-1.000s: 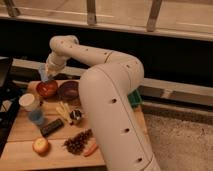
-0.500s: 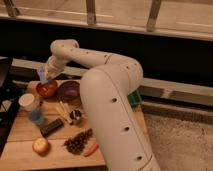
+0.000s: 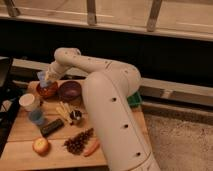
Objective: Wipe red bowl with sponge
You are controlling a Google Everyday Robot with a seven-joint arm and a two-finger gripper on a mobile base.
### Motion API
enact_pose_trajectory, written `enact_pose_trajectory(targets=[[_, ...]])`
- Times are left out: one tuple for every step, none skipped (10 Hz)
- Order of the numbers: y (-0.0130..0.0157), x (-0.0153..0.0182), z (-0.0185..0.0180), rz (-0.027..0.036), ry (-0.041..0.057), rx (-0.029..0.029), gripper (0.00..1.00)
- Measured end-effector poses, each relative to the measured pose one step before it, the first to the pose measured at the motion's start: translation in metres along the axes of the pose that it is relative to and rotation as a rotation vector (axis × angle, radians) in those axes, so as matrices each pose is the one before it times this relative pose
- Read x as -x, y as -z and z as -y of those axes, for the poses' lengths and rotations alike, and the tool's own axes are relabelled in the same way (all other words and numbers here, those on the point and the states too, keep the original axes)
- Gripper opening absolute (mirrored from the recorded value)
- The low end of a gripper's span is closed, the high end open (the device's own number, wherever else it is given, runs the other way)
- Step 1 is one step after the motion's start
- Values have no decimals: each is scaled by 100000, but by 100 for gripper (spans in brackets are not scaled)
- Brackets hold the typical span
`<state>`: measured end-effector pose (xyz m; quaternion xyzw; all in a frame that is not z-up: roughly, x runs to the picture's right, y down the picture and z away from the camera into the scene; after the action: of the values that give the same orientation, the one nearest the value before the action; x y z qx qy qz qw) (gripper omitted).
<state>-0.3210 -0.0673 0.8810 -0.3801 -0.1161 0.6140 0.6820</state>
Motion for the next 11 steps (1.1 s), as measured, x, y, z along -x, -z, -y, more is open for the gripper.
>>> enact_pose_trajectory(targets=[[-253,502,911,482,-1460,-599,0],[2,547,918,260,-1030,-989,0],[-199,428,650,-89,-741,-920,0],[-826,564,675,-411,-1640,-634,0],[-622,48,104,-469,-872,242,0],[-199,77,-34,-61,-306,188,0],[26,12,13,23,-21,-4,0],[157,73,233,225,-221,-137,0],[-55,-63,-15,-137,54,-13,0],[18,-38,-63,-363,490,-322,0],[-173,-224,-94,-793,603,-367,0]])
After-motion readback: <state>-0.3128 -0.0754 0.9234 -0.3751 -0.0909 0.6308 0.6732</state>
